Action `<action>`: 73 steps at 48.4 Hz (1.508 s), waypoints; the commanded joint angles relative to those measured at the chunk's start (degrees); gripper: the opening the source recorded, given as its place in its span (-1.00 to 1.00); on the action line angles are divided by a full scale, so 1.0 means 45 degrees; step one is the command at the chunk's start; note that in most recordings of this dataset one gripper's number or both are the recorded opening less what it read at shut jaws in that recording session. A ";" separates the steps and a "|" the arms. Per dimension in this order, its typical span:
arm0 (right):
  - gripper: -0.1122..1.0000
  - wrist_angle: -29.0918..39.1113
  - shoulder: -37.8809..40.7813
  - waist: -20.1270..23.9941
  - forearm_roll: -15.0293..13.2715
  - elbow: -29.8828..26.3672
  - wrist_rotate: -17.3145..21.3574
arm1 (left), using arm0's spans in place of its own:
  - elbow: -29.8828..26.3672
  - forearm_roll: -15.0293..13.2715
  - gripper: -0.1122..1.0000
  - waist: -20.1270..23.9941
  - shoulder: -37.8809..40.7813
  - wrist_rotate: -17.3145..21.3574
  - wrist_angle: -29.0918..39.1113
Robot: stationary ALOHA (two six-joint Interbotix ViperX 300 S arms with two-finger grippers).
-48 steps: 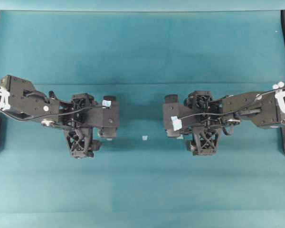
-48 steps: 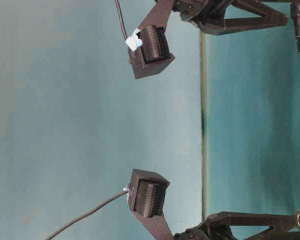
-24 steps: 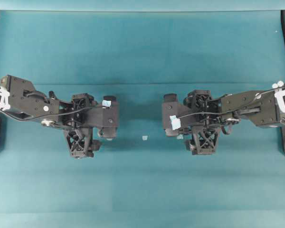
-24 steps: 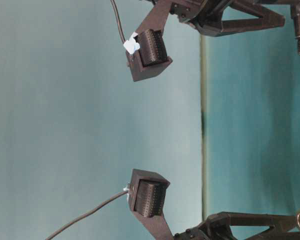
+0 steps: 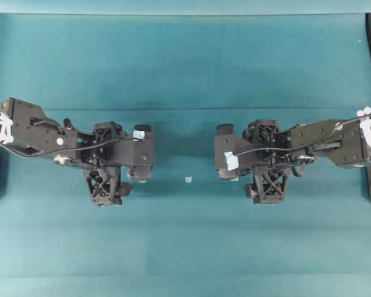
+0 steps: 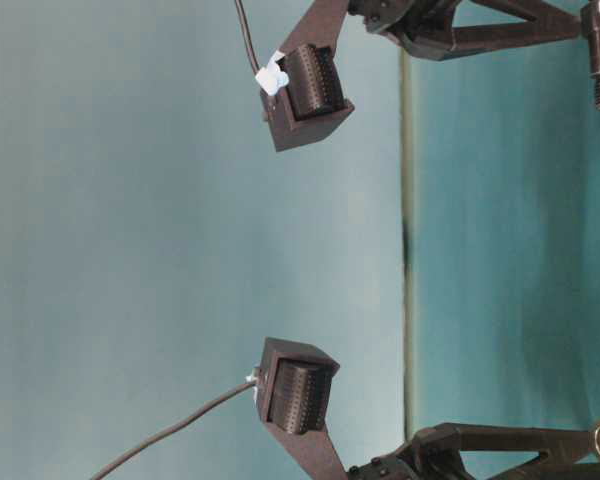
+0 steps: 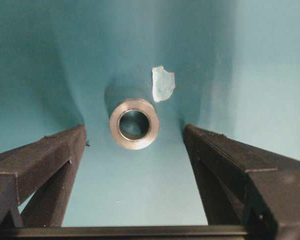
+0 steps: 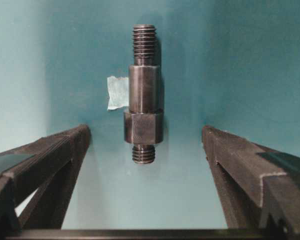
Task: Insert the washer onto the shaft with both hands.
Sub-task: 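Close left gripper on the washer and right gripper on the shaft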
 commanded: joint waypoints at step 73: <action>-0.79 -0.0293 0.0195 -0.0430 0.0020 -0.0117 0.0000 | -0.0234 0.0020 -0.17 -0.0156 -0.0254 0.0176 -0.0312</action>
